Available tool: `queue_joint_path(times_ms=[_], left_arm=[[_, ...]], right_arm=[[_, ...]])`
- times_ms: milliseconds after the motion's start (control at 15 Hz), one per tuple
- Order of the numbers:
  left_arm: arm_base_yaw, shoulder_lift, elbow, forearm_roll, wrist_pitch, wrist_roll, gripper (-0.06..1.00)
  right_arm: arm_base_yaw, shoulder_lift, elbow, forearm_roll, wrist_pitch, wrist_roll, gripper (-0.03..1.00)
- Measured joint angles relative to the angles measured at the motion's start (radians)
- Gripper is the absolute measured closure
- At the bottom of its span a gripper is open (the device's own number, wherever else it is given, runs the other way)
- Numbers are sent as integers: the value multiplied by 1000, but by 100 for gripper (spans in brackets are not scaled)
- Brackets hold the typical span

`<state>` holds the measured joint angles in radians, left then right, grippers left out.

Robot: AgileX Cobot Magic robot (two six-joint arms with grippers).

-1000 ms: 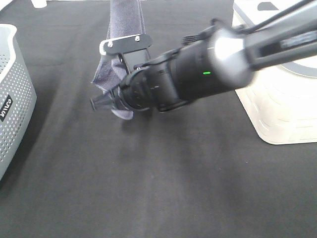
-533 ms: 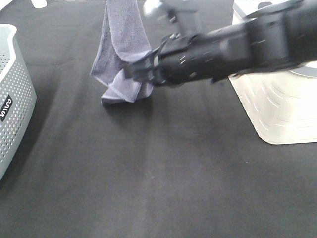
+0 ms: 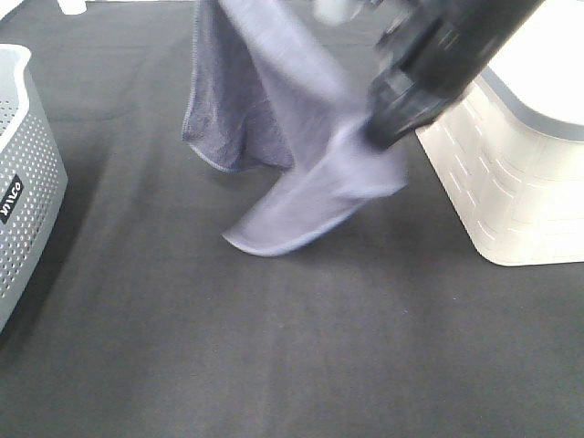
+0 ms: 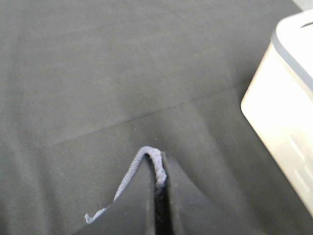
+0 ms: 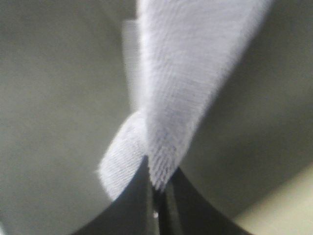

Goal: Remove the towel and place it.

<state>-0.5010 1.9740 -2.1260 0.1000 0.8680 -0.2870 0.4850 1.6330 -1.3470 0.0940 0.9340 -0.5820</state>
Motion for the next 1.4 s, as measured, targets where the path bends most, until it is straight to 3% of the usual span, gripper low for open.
queue_joint_path(times_ms=[133, 267, 533, 667, 933, 1133, 1200, 1400], left_arm=[[18, -15, 21, -1, -5, -17, 94], [18, -65, 133, 2, -33, -55, 94], [18, -260, 507, 72, -294, -222, 94], [24, -345, 673, 165, -435, -351, 94], [99, -365, 824, 337, -627, -634, 94], [122, -359, 830, 393, -809, -671, 94], [129, -309, 830, 397, -900, -673, 94], [190, -188, 771, 390, -954, -677, 94]], right_arm=[[-1, -12, -134, -184, 105, 3, 95], [-1, -12, -244, -283, 129, 5, 95], [-1, -13, -316, -316, 84, 5, 95], [-1, 6, -316, -341, 58, -2, 95], [-1, 57, -316, -408, 9, -92, 95], [-1, 112, -316, -448, -102, -264, 95], [-5, 163, -316, -501, -214, -254, 95], [-55, 228, -316, -555, -400, -139, 95]])
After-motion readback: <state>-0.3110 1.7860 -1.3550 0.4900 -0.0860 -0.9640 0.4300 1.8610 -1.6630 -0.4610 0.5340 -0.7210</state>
